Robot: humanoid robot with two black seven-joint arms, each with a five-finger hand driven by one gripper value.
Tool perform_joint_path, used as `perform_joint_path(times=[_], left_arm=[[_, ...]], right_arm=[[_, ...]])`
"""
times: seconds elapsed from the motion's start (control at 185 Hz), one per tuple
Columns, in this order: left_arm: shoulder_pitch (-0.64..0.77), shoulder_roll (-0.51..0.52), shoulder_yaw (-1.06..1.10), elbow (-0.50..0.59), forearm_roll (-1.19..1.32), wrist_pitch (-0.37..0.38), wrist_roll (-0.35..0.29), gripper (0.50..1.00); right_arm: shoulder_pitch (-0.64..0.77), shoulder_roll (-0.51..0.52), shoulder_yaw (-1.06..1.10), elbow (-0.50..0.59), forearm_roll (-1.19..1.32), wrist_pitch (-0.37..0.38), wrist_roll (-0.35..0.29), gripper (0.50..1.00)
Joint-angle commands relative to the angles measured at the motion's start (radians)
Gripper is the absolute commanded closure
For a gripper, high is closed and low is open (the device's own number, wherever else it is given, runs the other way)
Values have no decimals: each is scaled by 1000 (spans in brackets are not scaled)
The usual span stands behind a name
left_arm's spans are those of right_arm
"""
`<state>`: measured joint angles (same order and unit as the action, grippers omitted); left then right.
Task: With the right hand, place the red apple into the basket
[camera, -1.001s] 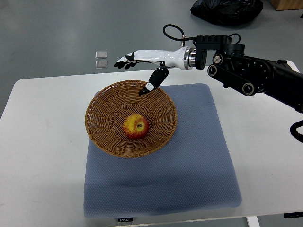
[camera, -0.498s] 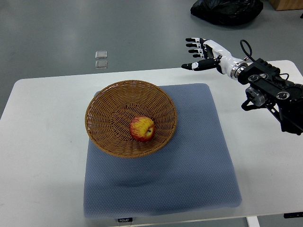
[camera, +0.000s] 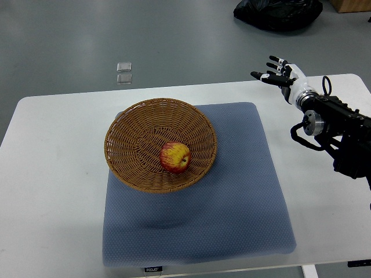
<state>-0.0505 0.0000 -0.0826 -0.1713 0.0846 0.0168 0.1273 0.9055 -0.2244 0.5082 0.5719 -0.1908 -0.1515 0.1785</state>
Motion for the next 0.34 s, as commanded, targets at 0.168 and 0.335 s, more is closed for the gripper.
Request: perform_joint_path(times=[0.168, 0.335], left_arm=[[0, 0, 0, -1, 0, -3, -2, 500], [0, 0, 0, -1, 0, -3, -2, 500]], right_arm=[[1, 16, 1, 2, 16, -2, 6, 585], [1, 19, 18, 9, 17, 3, 9, 585]])
